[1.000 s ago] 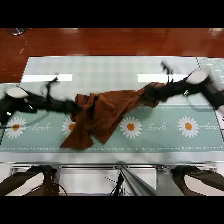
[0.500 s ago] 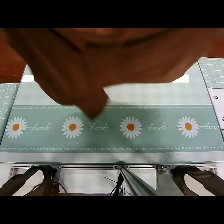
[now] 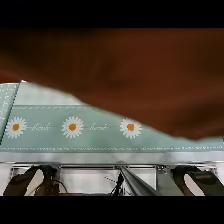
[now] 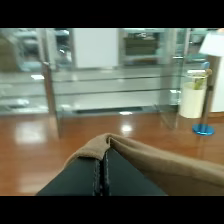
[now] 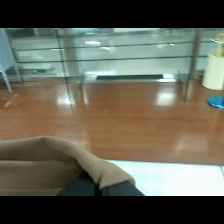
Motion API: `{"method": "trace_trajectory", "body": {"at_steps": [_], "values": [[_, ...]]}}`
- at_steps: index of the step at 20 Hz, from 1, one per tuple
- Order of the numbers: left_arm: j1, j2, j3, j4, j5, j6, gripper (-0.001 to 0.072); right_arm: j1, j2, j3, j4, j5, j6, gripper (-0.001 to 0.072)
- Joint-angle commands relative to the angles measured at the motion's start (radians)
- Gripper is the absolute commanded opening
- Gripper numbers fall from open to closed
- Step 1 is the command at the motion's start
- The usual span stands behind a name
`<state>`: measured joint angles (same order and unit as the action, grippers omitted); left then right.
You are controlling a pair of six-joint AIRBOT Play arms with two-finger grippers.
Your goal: Fold the shirts.
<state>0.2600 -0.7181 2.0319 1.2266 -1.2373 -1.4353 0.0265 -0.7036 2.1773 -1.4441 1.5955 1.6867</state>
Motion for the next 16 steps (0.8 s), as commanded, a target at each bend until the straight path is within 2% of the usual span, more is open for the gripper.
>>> {"method": "trace_trajectory", "body": {"at_steps": [1, 4, 6, 7, 10, 12, 14, 16], "values": [[-0.205, 0.098, -0.023, 0.233, -0.101, -0.016, 0.0024, -0.001, 0.043, -0.011, -0.027, 0.153, 0.014, 0.0024], [-0.359, 0.148, -0.109, 0.370, -0.209, -0.040, 0.0024, -0.001, 0.045, -0.142, -0.039, 0.257, 0.013, 0.0024], [-0.397, 0.147, -0.197, 0.443, -0.276, -0.082, 0.0024, -0.001, 0.047, -0.291, -0.028, 0.232, 0.005, 0.0024], [-0.397, 0.141, -0.266, 0.443, -0.263, -0.081, 0.0024, -0.001, 0.047, -0.375, -0.029, 0.192, -0.005, 0.0024], [-0.396, 0.069, -0.489, 0.442, -0.160, -0.087, 0.0024, -0.001, 0.025, -0.667, -0.029, -0.007, -0.016, 0.0023], [-0.395, -0.033, -0.632, 0.442, -0.034, -0.145, 0.0025, -0.001, -0.044, -0.814, -0.029, -0.149, -0.016, 0.0022], [-0.396, -0.146, -0.748, 0.440, 0.169, -0.203, 0.0025, -0.001, -0.179, -0.863, -0.029, -0.266, -0.023, 0.0022], [-0.395, -0.291, -0.779, 0.428, 0.301, -0.275, 0.0025, -0.001, -0.330, -0.850, -0.020, -0.379, -0.045, 0.0022]]}}
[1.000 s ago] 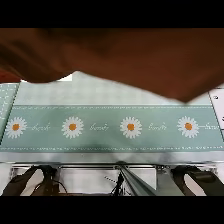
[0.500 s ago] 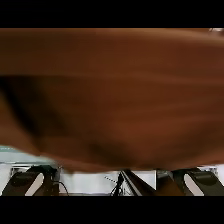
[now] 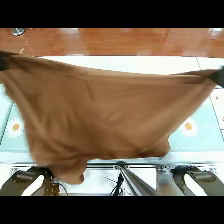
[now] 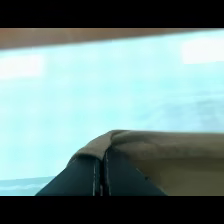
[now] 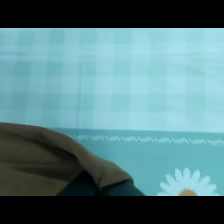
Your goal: Fold the shirts.
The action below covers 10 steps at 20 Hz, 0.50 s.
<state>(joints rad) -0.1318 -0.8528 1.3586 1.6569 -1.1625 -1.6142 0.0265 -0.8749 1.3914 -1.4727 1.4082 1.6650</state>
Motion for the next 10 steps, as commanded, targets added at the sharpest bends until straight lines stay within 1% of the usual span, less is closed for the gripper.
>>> {"method": "trace_trajectory", "body": {"at_steps": [1, 4, 6, 8, 10], "values": [[-0.003, -0.237, -0.098, -0.024, 0.274, -0.112, 0.0025, -0.001, -0.245, -0.041, 0.009, -0.238, -0.024, 0.0022], [0.000, -0.459, -0.032, -0.089, 0.385, -0.113, 0.0025, -0.001, -0.490, 0.089, 0.004, -0.330, -0.024, 0.0024], [0.006, -0.589, 0.055, -0.095, 0.424, -0.168, 0.0025, -0.001, -0.643, 0.212, -0.005, -0.355, -0.018, 0.0024], [0.019, -0.689, 0.148, -0.095, 0.418, -0.240, 0.0025, -0.021, -0.775, 0.332, -0.005, -0.352, 0.029, 0.0024], [0.034, -0.747, 0.200, -0.096, 0.409, -0.266, 0.0025, -0.053, -0.864, 0.403, 0.013, -0.350, 0.071, 0.0023]]}}
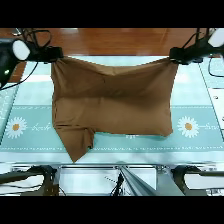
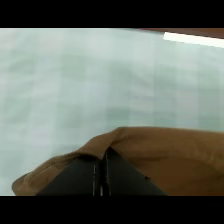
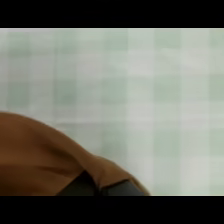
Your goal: Fold the shirts.
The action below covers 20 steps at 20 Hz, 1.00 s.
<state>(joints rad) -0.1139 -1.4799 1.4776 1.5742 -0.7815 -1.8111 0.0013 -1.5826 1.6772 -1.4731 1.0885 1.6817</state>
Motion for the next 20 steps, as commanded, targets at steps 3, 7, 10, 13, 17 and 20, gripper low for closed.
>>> {"method": "trace_trajectory", "body": {"at_steps": [3, 7, 10, 13, 17, 20], "values": [[0.057, -0.155, 0.094, -0.047, -0.029, -0.069, 0.0025, -0.080, -0.210, 0.146, 0.126, -0.012, 0.022, 0.0023], [0.104, -0.142, 0.095, -0.137, -0.176, 0.059, 0.0025, -0.150, -0.204, 0.146, 0.359, 0.143, -0.161, 0.0023], [0.116, -0.127, 0.093, -0.232, -0.349, 0.231, 0.0025, -0.175, -0.203, 0.129, 0.367, 0.351, -0.248, 0.0022], [0.105, -0.149, 0.028, -0.233, -0.481, 0.293, 0.0025, -0.169, -0.203, 0.014, 0.336, 0.397, -0.256, 0.0022], [0.117, -0.203, -0.052, -0.233, -0.534, 0.298, 0.0025, -0.169, -0.204, -0.166, 0.309, 0.331, -0.253, 0.0022], [0.142, -0.217, -0.050, -0.232, -0.582, 0.326, 0.0025, -0.169, -0.203, -0.185, 0.304, 0.337, -0.253, 0.0023]]}}
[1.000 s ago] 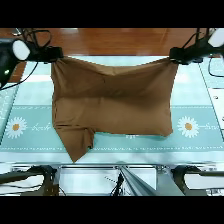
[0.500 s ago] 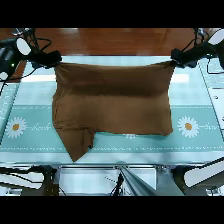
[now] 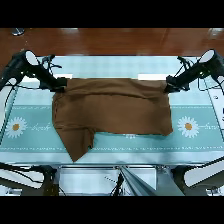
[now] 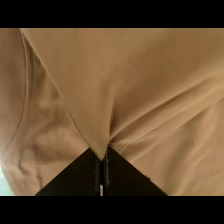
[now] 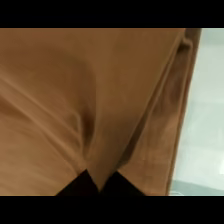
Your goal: Fold the shirts.
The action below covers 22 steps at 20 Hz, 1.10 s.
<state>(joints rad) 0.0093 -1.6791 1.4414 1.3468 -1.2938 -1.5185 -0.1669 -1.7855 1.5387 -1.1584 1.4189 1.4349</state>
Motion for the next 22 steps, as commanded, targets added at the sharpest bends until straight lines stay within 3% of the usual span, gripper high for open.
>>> {"method": "trace_trajectory", "body": {"at_steps": [1, 8, 12, 13, 14, 15, 19, 22], "values": [[0.032, -0.016, -0.014, -0.005, -0.077, 0.034, 0.0025, -0.001, 0.000, -0.047, -0.012, 0.017, -0.006, 0.0023], [0.095, -0.017, -0.014, -0.008, -0.104, 0.034, 0.0026, -0.002, 0.000, -0.047, -0.108, 0.052, 0.025, 0.0023], [0.094, -0.024, -0.015, -0.095, -0.094, 0.034, 0.0029, 0.003, 0.000, -0.047, -0.098, 0.027, 0.035, 0.0030], [0.094, -0.024, -0.015, -0.111, -0.095, 0.034, 0.0159, 0.009, 0.000, -0.047, -0.096, 0.020, 0.053, 0.0235], [0.094, -0.023, -0.015, -0.114, -0.098, 0.034, 0.0553, 0.014, 0.000, -0.047, -0.097, 0.017, 0.063, 0.0614], [0.094, -0.023, -0.015, -0.113, -0.110, 0.032, 0.0703, 0.020, 0.000, -0.047, -0.097, 0.021, 0.064, 0.0619], [0.099, -0.001, -0.035, -0.111, -0.215, 0.030, 0.0703, 0.020, 0.046, -0.047, -0.097, 0.074, 0.136, 0.0620], [0.169, 0.095, -0.140, -0.106, -0.228, 0.034, 0.0703, 0.016, 0.214, -0.121, -0.106, -0.029, 0.153, 0.0634]]}}
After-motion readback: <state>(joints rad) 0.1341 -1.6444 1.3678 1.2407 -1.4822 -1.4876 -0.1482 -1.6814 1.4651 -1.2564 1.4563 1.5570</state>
